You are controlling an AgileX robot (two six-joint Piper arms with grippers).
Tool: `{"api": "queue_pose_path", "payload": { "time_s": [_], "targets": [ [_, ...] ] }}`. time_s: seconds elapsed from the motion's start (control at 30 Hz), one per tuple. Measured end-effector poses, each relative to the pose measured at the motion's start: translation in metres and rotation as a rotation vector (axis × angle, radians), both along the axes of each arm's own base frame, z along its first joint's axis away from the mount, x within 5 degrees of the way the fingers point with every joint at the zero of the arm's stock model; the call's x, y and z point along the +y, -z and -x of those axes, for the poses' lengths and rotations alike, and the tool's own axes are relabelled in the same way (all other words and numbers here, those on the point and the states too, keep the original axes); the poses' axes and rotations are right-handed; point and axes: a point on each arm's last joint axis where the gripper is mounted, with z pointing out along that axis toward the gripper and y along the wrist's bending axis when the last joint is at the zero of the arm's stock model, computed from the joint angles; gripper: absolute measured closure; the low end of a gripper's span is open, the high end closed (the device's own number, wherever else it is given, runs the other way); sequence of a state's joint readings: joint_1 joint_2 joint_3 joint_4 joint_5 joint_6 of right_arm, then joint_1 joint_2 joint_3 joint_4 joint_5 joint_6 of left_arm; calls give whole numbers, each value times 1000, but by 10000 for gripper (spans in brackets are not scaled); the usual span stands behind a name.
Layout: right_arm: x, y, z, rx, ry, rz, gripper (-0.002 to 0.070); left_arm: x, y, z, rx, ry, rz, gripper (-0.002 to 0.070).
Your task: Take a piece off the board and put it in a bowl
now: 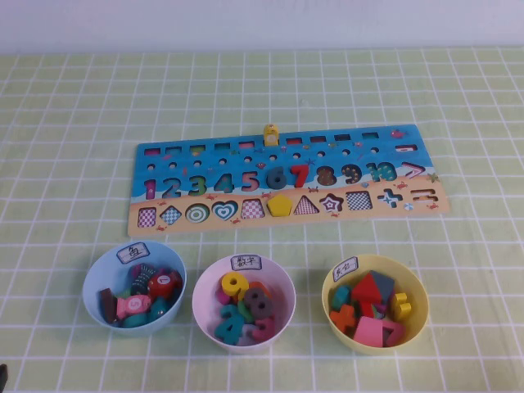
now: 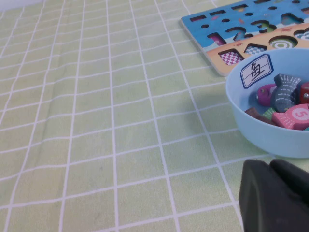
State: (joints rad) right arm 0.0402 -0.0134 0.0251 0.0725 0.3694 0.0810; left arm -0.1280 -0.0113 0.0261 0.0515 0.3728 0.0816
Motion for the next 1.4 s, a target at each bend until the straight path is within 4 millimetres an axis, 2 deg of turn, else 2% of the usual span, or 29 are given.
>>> {"api": "queue_pose_path", "payload": {
  "time_s": [1.13,1.3,1.4],
  "targets": [
    [0,0,0,0,0,0,694,-1,-2,0,-20,3,43,680],
    [0,0,0,0,0,0,694,-3,-11,-2,-109,3,139,680],
    [0,0,0,0,0,0,694,-4,-21,-3,-187,-18,347,679]
  ]
}}
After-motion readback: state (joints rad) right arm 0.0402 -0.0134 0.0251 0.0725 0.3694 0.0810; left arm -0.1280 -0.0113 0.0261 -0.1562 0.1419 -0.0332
